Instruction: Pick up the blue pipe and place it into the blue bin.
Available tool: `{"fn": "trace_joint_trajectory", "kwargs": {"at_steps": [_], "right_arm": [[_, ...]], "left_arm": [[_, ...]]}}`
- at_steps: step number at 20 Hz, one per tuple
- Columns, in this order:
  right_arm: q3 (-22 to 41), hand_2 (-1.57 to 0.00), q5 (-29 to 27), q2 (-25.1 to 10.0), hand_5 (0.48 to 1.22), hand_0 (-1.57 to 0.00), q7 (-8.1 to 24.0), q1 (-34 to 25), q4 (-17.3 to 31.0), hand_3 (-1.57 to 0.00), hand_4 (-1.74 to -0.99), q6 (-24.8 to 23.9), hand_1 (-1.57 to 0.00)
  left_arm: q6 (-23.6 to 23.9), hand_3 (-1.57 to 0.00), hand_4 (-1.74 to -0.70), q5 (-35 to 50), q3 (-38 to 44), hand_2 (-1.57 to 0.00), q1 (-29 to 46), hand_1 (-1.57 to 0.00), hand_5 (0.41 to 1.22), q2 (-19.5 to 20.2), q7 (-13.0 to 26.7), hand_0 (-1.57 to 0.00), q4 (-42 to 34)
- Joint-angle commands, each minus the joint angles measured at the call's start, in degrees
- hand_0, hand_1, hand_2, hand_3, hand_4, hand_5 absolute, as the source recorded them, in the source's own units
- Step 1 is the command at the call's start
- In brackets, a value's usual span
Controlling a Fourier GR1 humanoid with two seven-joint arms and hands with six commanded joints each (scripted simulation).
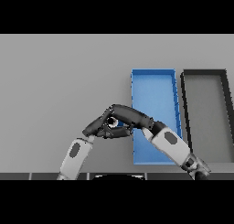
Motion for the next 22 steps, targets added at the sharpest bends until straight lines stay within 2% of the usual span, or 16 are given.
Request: {"fn": "trace_joint_trajectory", "kwargs": {"at_steps": [1, 2, 4, 8, 10, 11, 15, 16, 17, 19, 22], "right_arm": [[-0.26, -1.57, 0.28, 0.38, 1.217, -1.57, 0.83, -0.29, 0.12, -1.57, -1.74, 0.09, -1.57], [-0.2, -1.57, 0.93, 0.32, 1.218, -1.57, 0.79, 0.53, -0.43, -1.57, -1.74, 0.54, -1.57], [-0.63, -1.57, 1.89, 1.0, 1.219, -1.57, 1.14, 1.39, -0.32, -1.57, -1.74, 1.3, -1.57], [-2.06, -1.57, 0.73, 3.13, 1.22, -1.57, 1.56, 3.51, -1.08, -1.57, -1.741, 2.47, -1.57], [-4.57, -1.57, -4.18, 5.0, 1.22, -1.57, 4.4, 1.88, -0.63, -1.57, -1.741, 2.58, -1.57], [-5.29, -1.57, -4.91, 5.71, 1.221, -1.57, 5.21, 1.17, -0.92, -1.57, -1.741, 2.0, -1.57], [-11.53, -1.57, -13.89, 7.46, 1.221, -1.57, 14.4, -6.29, -0.71, -1.57, -1.741, -1.08, -1.57], [-13.76, -1.57, -16.16, 6.76, 1.221, -1.57, 15.52, -8.96, -0.11, -1.57, -1.741, -1.0, -1.57], [-15.31, -1.57, -19.42, 5.28, 1.221, -1.57, 15.53, -12.22, 1.22, -1.57, -1.741, -1.58, -1.57], [-19.35, -1.57, -23.46, 4.25, 1.221, -1.57, 14.58, -17.85, 2.91, -1.57, -1.741, -2.05, -1.57], [-24.63, -1.57, -18.4, 2.01, 1.221, -1.57, 12.8, -24.68, 7.42, -1.57, -1.741, -6.65, -1.57]], "left_arm": [[0.11, -0.19, -1.02, 0.12, -0.34, -0.22, 0.63, -0.22, 0.848, -0.42, 0.78, -0.24, -0.55], [-0.04, -0.16, -1.0, 0.49, -0.06, -0.17, 0.83, -0.18, 0.77, -0.23, 0.77, -0.2, -0.6], [-0.21, -0.1, -0.97, 1.75, 0.78, -0.11, 0.19, -0.11, 0.647, -0.81, 3.73, -0.12, -0.78], [0.92, -0.04, -0.95, 0.49, 0.87, -0.04, 0.38, -0.05, 0.513, -0.61, 3.07, -0.05, -0.06], [1.07, -0.03, -0.93, -0.01, 0.61, -0.03, 0.7, -0.03, 0.484, -0.61, 2.94, -0.03, 0.32], [1.06, -0.02, -0.92, -0.26, 0.49, -0.02, 0.8, -0.02, 0.482, -0.51, 2.52, -0.03, 0.71], [0.77, -0.01, -0.91, -0.28, 0.13, -0.01, 0.91, -0.01, 0.456, -0.7, 3.43, -0.01, 0.61], [0.83, -0.01, -0.91, -0.17, 0.37, -0.01, 0.4, -0.01, 0.45, -0.77, 3.35, -0.01, 0.99], [0.76, 0.0, -0.91, -0.07, 0.69, -0.01, 0.68, -0.01, 0.445, -0.29, 3.03, -0.01, 1.11], [0.04, 0.0, -0.91, 0.92, 0.73, 0.0, 0.34, 0.0, 0.437, -0.7, 4.85, 0.0, 0.41], [0.14, 0.0, -0.9, 0.44, 0.54, 0.0, 0.81, 0.0, 0.432, -0.55, 6.25, 0.0, 0.12]]}}
